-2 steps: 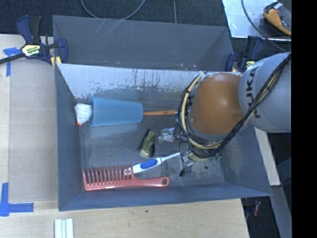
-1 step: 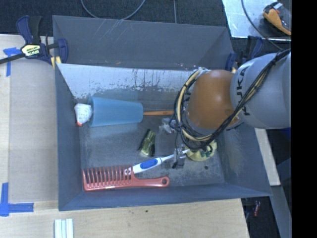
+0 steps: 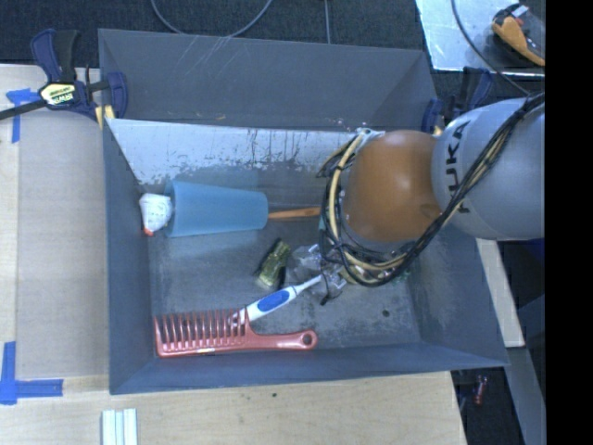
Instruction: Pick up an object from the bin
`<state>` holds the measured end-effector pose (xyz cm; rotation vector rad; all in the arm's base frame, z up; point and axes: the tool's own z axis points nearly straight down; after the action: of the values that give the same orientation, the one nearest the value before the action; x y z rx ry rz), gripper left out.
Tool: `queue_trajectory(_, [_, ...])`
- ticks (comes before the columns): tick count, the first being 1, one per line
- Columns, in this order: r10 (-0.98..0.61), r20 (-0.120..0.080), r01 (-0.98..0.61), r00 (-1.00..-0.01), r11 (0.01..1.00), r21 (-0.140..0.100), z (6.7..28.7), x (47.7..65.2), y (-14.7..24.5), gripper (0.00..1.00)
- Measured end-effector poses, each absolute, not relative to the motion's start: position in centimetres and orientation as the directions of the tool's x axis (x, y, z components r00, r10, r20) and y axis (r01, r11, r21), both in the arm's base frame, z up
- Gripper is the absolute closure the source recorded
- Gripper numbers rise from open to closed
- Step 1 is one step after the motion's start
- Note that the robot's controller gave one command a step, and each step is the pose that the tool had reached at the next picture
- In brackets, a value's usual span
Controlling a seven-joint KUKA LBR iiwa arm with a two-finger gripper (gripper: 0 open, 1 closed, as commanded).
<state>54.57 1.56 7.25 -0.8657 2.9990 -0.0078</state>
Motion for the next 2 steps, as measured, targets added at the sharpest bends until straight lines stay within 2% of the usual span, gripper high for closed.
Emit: queue_trajectory(2, [-0.532, -0.017, -0.531, -0.847, 0.847, -0.01, 8.03, 54.5, 1.55, 1.0])
